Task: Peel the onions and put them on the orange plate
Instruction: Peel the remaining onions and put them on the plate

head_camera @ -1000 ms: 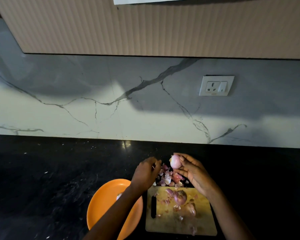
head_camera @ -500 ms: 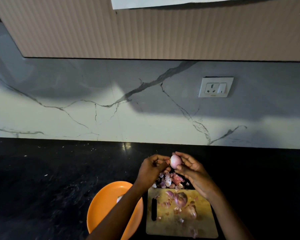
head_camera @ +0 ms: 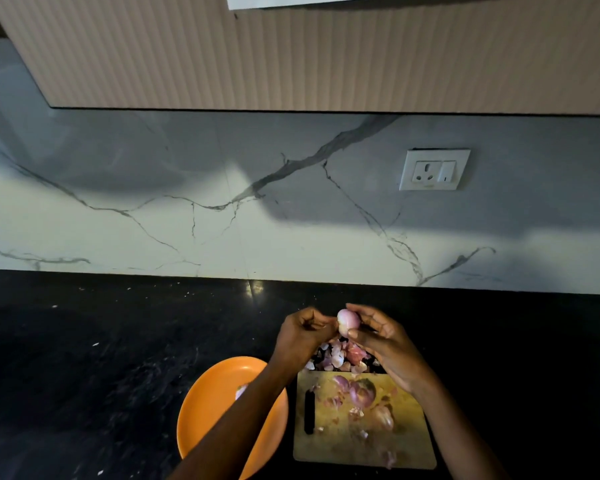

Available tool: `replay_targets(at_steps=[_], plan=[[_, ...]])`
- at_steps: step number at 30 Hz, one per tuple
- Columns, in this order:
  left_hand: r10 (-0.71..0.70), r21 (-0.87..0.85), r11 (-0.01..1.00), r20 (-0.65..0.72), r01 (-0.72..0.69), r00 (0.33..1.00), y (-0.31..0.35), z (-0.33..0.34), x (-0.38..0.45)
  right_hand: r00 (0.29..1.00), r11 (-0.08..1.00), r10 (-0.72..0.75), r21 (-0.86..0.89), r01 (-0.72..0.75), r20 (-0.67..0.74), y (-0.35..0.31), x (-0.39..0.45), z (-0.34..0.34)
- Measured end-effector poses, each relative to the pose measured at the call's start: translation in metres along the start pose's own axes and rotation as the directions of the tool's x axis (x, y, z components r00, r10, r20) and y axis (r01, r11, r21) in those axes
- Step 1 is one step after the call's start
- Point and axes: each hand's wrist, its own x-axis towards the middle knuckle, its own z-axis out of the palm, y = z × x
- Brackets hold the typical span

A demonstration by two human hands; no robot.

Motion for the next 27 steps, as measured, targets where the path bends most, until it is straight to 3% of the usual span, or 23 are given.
replay_targets(at_steps=[5,9,15,27], plan=[[0.028,0.07,0.997,-0.066,-0.023,0.997,-0.0004,0.0038,-0.0003,1.0,1.0,-0.008,-0.022,0.008,0.002,-0.0012,-0.0001,0.0019],[0.003,0.007,1.0,-0.129,-0.002,0.992,-0.0022,0.0062,-0.0021,1.0,0.999,-0.002,0.037,0.002,-0.016,0.0,0.0015,0.0043],[-0.046,-0.141,0.989,-0.039,0.041,0.998,0.0008,0.0049,-0.0014,0.999,0.998,-0.016,0.064,0.018,-0.03,-0.0002,0.0028,0.0031],[-0.036,-0.136,0.99,-0.033,0.031,0.999,0.0027,0.0069,-0.0024,0.999,0.999,-0.036,0.0,0.036,-0.033,-0.001,0.0018,0.0031]])
